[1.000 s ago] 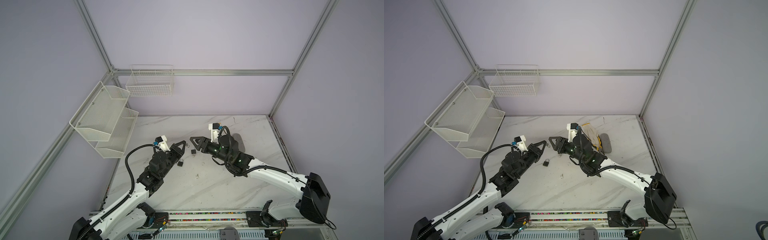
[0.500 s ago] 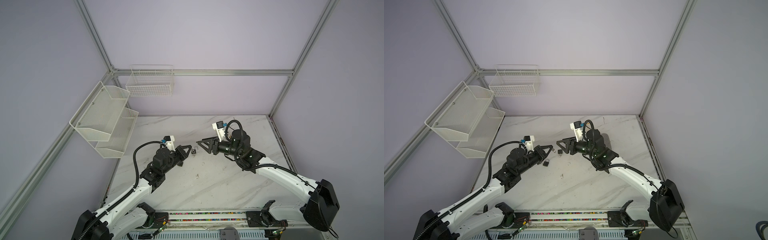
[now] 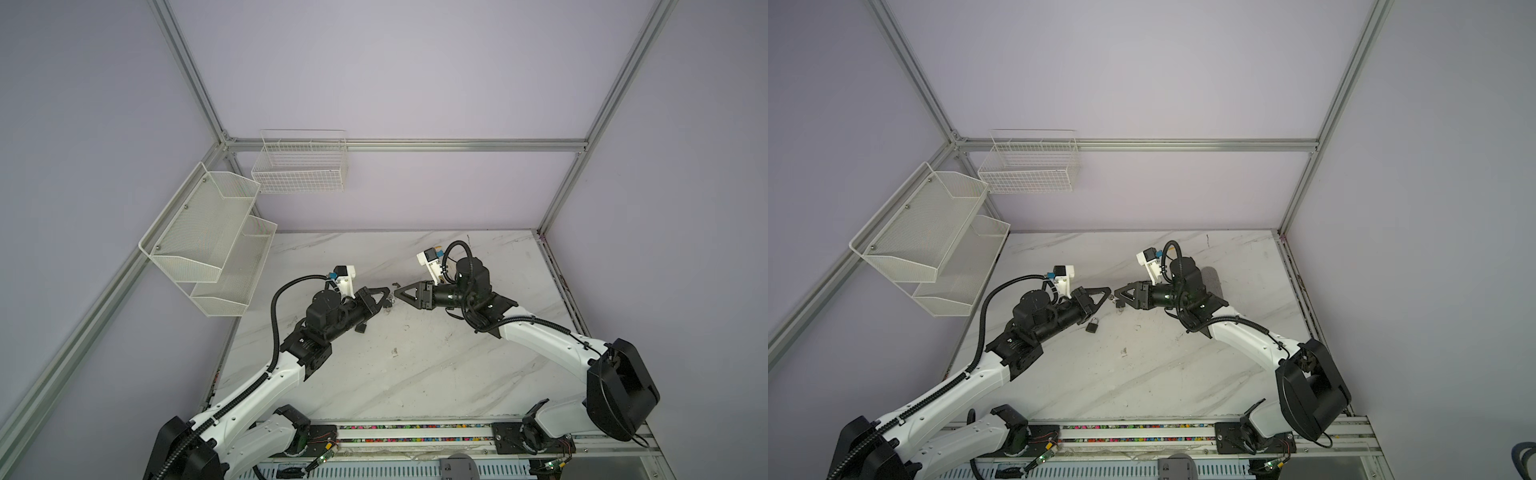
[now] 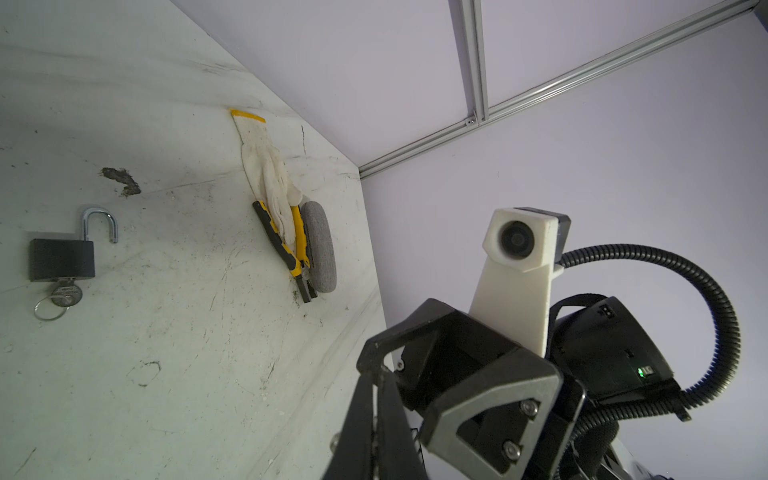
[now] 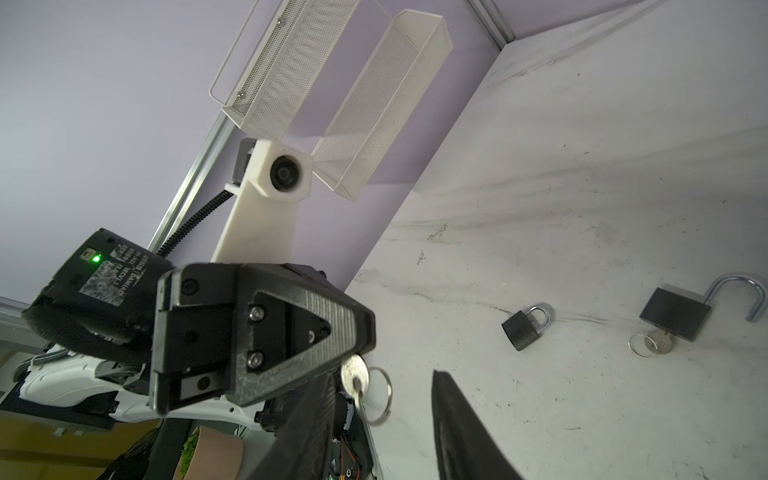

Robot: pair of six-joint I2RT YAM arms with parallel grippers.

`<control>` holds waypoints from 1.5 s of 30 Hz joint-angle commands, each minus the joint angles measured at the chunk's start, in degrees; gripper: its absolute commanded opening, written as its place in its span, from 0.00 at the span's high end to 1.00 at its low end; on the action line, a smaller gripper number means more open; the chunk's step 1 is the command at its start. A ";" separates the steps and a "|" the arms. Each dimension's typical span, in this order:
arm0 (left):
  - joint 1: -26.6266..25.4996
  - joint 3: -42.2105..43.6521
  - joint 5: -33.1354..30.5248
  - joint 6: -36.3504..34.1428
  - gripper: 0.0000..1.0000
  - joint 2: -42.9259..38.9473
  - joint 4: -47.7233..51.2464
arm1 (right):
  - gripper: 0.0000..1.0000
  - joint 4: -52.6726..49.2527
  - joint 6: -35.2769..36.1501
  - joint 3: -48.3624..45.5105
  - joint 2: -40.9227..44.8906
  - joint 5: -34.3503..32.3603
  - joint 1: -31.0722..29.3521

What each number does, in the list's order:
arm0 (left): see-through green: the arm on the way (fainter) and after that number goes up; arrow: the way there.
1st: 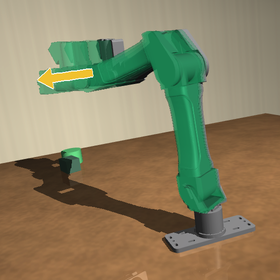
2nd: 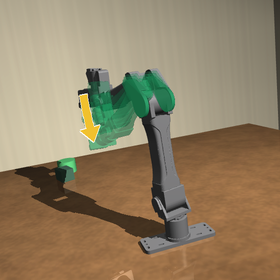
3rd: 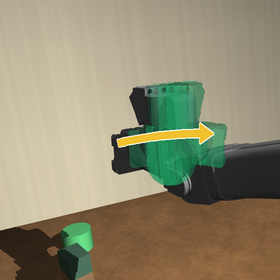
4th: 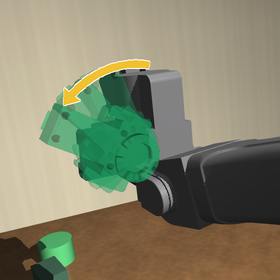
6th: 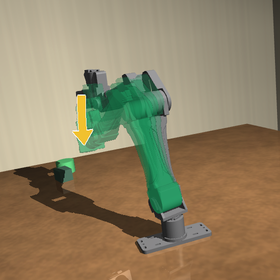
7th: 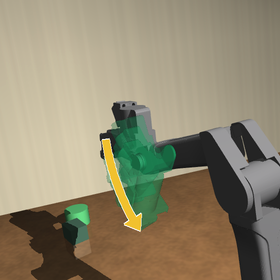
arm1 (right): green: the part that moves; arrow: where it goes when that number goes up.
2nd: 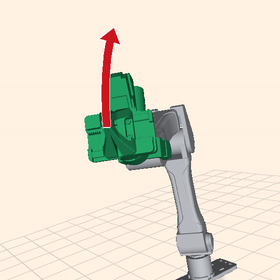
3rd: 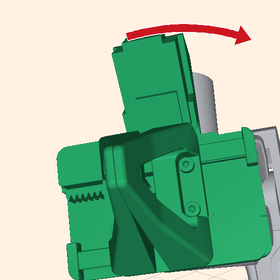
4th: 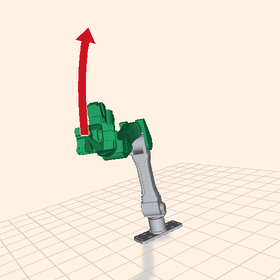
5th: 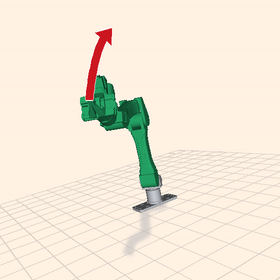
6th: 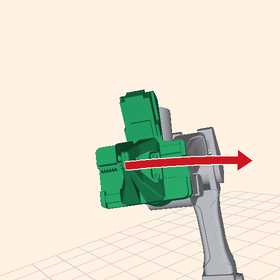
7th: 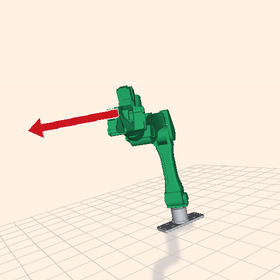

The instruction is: Unlock with the key

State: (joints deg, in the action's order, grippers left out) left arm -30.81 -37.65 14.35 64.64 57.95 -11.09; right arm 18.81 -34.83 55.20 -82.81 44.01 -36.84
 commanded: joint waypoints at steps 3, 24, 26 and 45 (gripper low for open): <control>0.23 -5.89 1.61 -2.06 1.00 0.16 -2.98 | 0.60 8.25 -6.03 -1.93 -0.63 4.49 0.45; 0.25 -6.61 3.20 -1.80 1.00 2.12 -6.75 | 0.78 19.55 -15.89 -4.28 -4.01 8.86 0.65; 0.27 -6.81 3.61 -1.79 1.00 2.47 -7.04 | 0.80 19.64 -16.10 -4.40 -4.37 8.90 0.71; 0.22 -7.22 5.82 -4.72 1.00 2.81 -7.47 | 0.99 22.08 -20.53 -4.33 -4.55 8.64 1.29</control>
State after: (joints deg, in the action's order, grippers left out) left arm -30.48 -39.35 18.13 62.76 61.08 -15.81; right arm 38.85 -54.04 50.85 -87.11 52.97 -35.70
